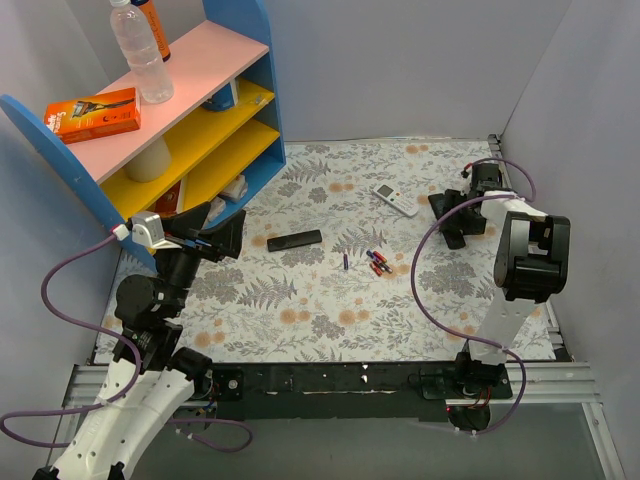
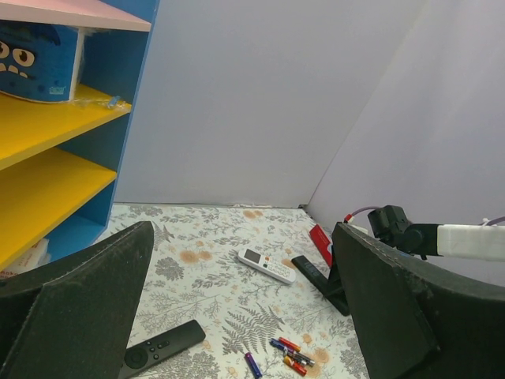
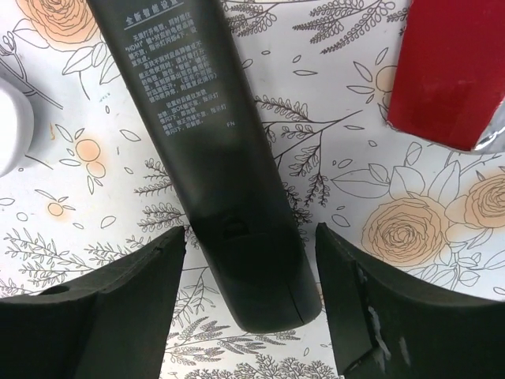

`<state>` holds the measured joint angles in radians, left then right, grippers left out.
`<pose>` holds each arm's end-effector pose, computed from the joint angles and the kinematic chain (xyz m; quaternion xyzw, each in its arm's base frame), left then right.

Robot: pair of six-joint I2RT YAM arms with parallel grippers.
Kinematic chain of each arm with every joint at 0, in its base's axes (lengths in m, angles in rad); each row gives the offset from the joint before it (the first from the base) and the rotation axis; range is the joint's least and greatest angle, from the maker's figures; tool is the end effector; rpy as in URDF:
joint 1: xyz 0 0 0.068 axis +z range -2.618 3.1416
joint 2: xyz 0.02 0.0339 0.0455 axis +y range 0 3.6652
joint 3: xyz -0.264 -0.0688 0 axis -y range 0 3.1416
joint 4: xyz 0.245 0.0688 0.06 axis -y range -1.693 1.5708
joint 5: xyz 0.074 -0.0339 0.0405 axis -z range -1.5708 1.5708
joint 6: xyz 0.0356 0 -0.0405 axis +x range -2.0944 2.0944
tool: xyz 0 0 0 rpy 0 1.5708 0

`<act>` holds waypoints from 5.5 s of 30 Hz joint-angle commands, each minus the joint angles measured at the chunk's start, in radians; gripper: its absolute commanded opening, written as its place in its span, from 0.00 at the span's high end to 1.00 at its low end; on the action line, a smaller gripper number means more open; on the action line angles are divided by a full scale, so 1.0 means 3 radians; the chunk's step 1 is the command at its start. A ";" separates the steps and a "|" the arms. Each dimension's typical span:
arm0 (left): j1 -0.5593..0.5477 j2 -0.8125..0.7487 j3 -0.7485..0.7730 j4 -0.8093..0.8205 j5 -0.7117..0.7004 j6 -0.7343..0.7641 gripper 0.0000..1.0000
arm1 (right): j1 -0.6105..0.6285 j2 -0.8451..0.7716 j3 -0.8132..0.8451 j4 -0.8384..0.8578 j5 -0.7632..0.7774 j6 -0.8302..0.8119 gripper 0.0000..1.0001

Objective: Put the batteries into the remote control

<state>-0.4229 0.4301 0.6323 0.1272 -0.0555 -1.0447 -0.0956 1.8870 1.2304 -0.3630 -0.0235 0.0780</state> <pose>0.1026 -0.0440 0.3670 -0.1993 0.5466 -0.5326 0.6147 0.3885 -0.0364 0.1690 0.0802 0.9589 0.0089 0.2722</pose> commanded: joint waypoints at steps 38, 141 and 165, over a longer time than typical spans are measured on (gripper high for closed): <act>-0.0012 0.1026 0.0275 -0.0664 0.0389 -0.0097 0.02 | 0.0477 -0.0283 0.0193 -0.0099 0.0421 -0.0781 0.15; -0.0022 0.2079 0.0321 0.0359 0.1035 -0.1651 1.00 | 0.2972 -0.2353 -0.1872 0.3291 -0.0839 0.0201 0.17; -0.0027 0.1992 0.0449 0.0113 0.1054 -0.1825 0.81 | 0.3412 -0.2041 -0.2071 0.3690 -0.0075 -0.0240 0.99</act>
<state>-0.4286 1.0710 0.7231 0.1516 0.2535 -1.5883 0.9188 1.2873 0.6224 0.6559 -0.0551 0.0212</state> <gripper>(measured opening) 0.484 0.228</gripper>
